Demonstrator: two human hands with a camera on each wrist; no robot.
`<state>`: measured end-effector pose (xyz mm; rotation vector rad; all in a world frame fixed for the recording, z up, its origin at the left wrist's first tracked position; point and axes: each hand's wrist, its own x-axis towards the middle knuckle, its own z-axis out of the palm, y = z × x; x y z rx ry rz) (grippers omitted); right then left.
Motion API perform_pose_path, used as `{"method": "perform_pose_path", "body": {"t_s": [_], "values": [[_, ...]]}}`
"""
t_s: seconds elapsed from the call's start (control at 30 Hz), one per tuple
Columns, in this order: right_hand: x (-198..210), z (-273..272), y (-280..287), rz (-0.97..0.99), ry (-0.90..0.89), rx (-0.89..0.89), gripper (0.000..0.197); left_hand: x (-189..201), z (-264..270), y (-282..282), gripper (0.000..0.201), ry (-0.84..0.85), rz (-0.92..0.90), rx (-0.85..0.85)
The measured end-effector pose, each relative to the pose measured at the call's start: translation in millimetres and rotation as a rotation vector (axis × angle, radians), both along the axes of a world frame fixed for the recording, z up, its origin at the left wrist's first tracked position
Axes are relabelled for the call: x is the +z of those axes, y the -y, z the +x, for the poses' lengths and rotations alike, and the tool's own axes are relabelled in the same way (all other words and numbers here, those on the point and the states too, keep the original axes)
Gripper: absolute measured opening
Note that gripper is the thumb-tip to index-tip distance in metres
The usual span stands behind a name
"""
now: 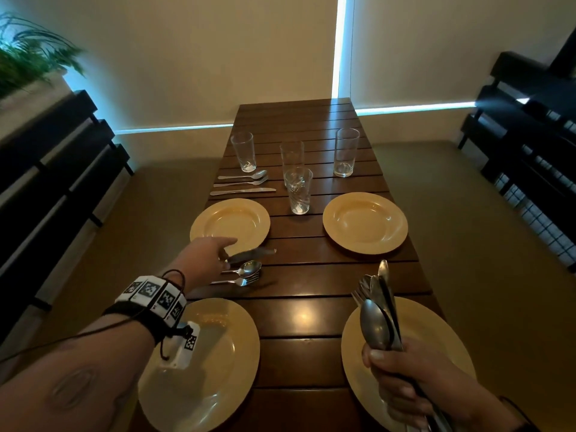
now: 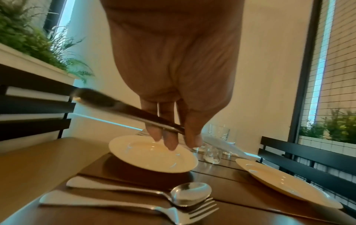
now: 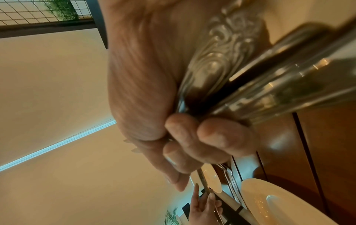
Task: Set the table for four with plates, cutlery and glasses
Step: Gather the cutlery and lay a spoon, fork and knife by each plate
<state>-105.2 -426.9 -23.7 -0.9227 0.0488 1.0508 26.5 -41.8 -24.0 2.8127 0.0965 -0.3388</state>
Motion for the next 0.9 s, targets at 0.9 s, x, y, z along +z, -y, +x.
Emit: {"method": "perform_pose_path", "body": {"t_s": [0.9], "values": [[-10.4,10.2,-1.4,0.027,-0.048,-0.016,0.016,-78.4,-15.4,-45.9,0.023,-0.019,0.067,-0.06]]}}
